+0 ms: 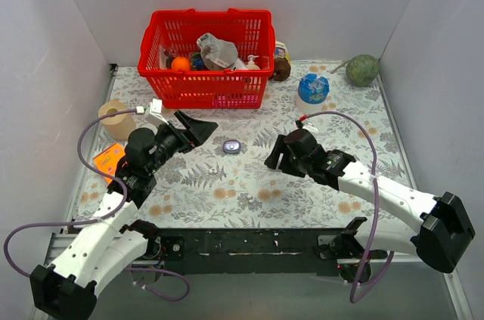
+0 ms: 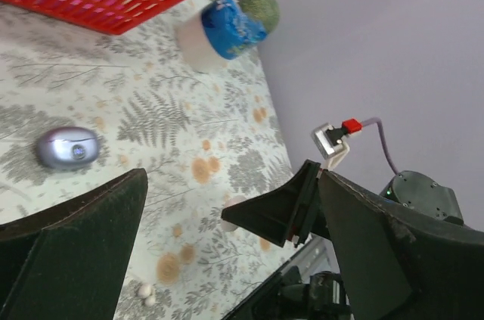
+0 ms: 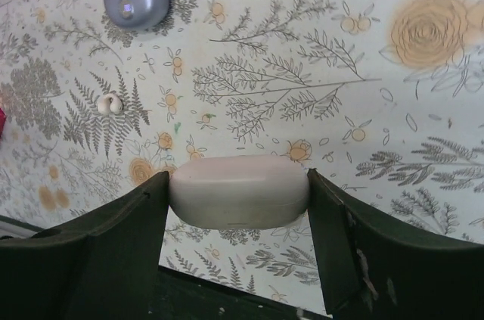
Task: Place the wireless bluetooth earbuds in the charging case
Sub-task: Place the charging case at the center of the board.
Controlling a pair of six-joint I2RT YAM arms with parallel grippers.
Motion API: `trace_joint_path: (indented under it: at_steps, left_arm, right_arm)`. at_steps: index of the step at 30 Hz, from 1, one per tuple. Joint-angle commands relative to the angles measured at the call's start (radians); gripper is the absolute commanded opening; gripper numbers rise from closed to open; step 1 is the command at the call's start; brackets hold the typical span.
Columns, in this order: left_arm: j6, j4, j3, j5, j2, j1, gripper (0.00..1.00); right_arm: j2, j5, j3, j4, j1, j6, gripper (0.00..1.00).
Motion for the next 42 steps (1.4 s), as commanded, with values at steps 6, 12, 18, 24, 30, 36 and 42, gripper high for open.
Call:
trace_joint_path:
  at_steps: [6,12,18,24,30,36,42]
  left_arm:
    - [-0.037,-0.237,-0.034,-0.269,-0.052,-0.015,0.98]
    - [-0.034,-0.285,-0.040,-0.327,-0.071,-0.018,0.98]
    - [-0.006,-0.328,-0.044,-0.364,-0.089,-0.021,0.98]
    - [0.024,-0.354,-0.034,-0.371,-0.068,-0.026,0.98]
    - [0.034,-0.356,-0.032,-0.366,-0.026,-0.026,0.98]
    - [-0.020,-0.345,-0.053,-0.374,-0.009,-0.026,0.98]
    - [0.021,-0.275,-0.095,-0.297,-0.052,-0.026,0.98]
  right_arm:
    - [0.104,0.031,-0.022,0.004,-0.048,0.462,0.01]
    - [0.237,-0.014,-0.024,0.023,-0.117,0.493,0.01]
    - [0.359,-0.034,0.035,-0.006,-0.145,0.442,0.01]
    - [0.403,-0.047,0.044,-0.029,-0.154,0.381,0.37]
    - [0.359,-0.041,0.023,-0.058,-0.154,0.356,0.71]
    - [0.320,-0.031,0.016,-0.081,-0.154,0.321,0.90]
    - [0.293,0.005,0.050,-0.141,-0.154,0.283,0.95]
